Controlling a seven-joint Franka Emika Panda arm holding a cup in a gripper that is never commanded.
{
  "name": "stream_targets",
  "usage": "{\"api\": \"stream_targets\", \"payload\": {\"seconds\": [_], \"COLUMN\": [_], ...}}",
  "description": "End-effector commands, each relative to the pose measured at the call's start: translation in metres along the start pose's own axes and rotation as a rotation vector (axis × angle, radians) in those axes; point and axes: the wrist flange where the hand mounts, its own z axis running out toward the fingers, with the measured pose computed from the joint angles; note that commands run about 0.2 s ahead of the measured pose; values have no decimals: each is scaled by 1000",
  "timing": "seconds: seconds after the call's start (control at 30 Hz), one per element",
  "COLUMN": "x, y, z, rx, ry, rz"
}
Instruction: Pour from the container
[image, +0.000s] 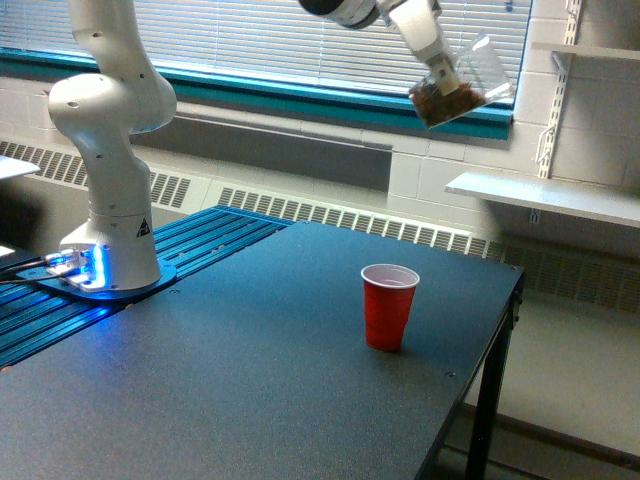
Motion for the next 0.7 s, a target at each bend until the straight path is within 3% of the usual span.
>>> {"api": "stream_targets", "payload": {"seconds": [0.03,0.7], "x": [-13,-90], "y": [13,64], "z": [-1,33], "rx": [-14,-86], "ry": [7,-93], "rz": [-49,-91]}}
